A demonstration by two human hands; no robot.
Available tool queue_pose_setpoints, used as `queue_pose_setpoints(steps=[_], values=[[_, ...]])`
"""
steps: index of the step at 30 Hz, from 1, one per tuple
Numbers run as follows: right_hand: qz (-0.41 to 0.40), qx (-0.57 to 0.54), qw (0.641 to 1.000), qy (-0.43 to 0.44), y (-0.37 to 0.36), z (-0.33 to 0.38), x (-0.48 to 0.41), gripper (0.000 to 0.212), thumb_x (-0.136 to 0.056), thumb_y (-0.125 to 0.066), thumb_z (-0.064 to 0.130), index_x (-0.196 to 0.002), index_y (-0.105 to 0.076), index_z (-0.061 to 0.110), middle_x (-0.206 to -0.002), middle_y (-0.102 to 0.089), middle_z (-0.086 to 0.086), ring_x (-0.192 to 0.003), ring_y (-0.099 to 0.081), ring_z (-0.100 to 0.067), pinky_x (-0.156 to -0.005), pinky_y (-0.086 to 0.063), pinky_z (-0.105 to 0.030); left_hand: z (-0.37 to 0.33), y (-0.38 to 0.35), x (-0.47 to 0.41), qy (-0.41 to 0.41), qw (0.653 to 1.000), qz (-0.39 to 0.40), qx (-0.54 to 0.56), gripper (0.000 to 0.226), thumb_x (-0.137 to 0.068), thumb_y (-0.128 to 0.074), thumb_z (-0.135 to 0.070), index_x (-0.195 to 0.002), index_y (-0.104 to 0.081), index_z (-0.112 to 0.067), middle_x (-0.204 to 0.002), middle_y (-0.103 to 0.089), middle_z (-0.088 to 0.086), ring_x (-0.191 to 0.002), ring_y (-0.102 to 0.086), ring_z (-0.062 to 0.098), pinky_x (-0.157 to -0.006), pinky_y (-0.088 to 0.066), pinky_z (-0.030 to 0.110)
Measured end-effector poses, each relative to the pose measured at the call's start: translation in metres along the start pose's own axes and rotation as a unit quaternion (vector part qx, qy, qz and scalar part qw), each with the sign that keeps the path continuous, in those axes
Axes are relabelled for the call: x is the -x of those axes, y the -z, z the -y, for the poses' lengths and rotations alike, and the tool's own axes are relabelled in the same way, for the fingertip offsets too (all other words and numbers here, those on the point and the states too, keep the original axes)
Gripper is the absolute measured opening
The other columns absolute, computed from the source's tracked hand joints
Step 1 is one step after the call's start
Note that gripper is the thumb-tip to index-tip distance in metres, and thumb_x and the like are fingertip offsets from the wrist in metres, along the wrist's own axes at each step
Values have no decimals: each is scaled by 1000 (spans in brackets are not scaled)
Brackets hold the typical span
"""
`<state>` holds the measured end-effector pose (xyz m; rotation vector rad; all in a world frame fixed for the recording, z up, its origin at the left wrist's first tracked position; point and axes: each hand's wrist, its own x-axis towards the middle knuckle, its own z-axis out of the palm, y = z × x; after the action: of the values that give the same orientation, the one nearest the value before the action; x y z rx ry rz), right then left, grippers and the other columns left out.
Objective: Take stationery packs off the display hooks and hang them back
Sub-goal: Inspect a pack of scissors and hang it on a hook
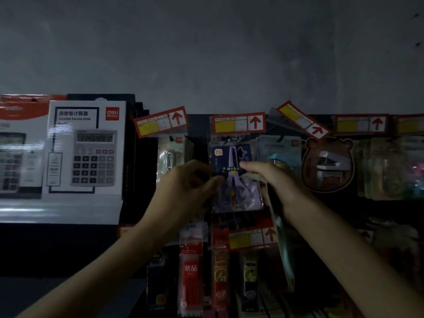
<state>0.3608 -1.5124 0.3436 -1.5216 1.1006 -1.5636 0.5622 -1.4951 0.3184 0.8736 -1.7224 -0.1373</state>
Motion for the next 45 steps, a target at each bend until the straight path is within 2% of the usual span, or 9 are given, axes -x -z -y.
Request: queue_pose_setpoints(steps=[8, 13, 16, 21, 27, 31, 35, 39, 45], values=[[27, 21, 999, -15, 8, -13, 15, 24, -83, -74, 52, -90, -75, 30, -111, -71, 4, -108, -58, -22, -111, -39, -52, 11, -11, 22, 79, 984, 38, 154, 67, -69, -84, -33, -131, -60, -23, -84, -77, 7, -79, -78, 24, -77, -64, 48], [45, 38, 998, -2, 15, -20, 27, 27, -91, -71, 37, -90, -75, 10, -36, -50, 14, -35, -51, -1, -56, -42, -26, 13, -12, 27, 91, 966, 7, 242, 46, -81, -79, -6, -125, -66, -16, -82, -75, 17, -81, -78, 27, -77, -63, 32], [40, 69, 996, 30, 18, -26, 34, 28, -90, -73, 34, -95, -76, 7, -71, -74, 4, -69, -69, -6, -87, -52, -40, 15, -12, 27, 95, 962, 1, 256, 45, -81, -79, -5, -122, -68, -17, -85, -75, 19, -83, -78, 29, -79, -63, 35], [-11, 82, 995, 60, 13, -36, 34, 35, -87, -79, 38, -116, -66, 22, -122, -66, -4, -108, -66, -23, -80, -49, -35, 17, -16, 25, 88, 966, -10, 242, 47, -81, -81, -6, -124, -67, -16, -83, -76, 19, -82, -78, 30, -79, -63, 35], [-43, 45, 995, 74, 9, -39, 25, 20, -88, -79, 26, -100, -67, 15, -105, -68, -6, -83, -64, -23, -67, -47, -32, 22, -29, 16, 73, 984, -40, 158, 47, -84, -82, -15, -128, -67, -13, -83, -78, 6, -79, -77, 17, -75, -61, 29], [-34, 12, 999, 31, 9, -40, 6, 26, -71, -87, 28, -80, -70, 10, -89, -70, -23, -88, -68, -40, -81, -55, -49, 26, -34, 8, 63, 991, -40, 113, 41, -88, -79, -18, -127, -68, -14, -87, -78, 2, -78, -76, 12, -77, -64, 36], [-36, 68, 996, 36, 7, -39, -7, 19, -83, -81, 18, -80, -68, 5, -73, -62, -12, -71, -61, -26, -65, -44, -30, 29, -37, 2, 45, 996, -34, 69, 18, -92, -77, -22, -97, -70, -38, -87, -77, -5, -78, -74, 9, -71, -63, 34], [-46, 176, 981, 70, 2, -41, -12, 28, -87, -79, 27, -73, -61, 10, -64, -54, -4, -59, -56, -21, -58, -42, -32, 34, -42, 1, 47, 999, 11, 13, 10, -97, -71, -28, -106, -74, -25, -87, -76, -5, -67, -69, 12, -53, -53, 27], [-75, 287, 950, 98, 0, -48, -4, 46, -86, -75, 48, -82, -65, 3, -68, -59, -12, -62, -66, -30, -61, -44, -32, 35, -53, 9, 37, 997, 63, -33, 45, -81, -65, -61, -120, -63, -40, -111, -68, -9, -103, -67, 21, -81, -61, 46]])
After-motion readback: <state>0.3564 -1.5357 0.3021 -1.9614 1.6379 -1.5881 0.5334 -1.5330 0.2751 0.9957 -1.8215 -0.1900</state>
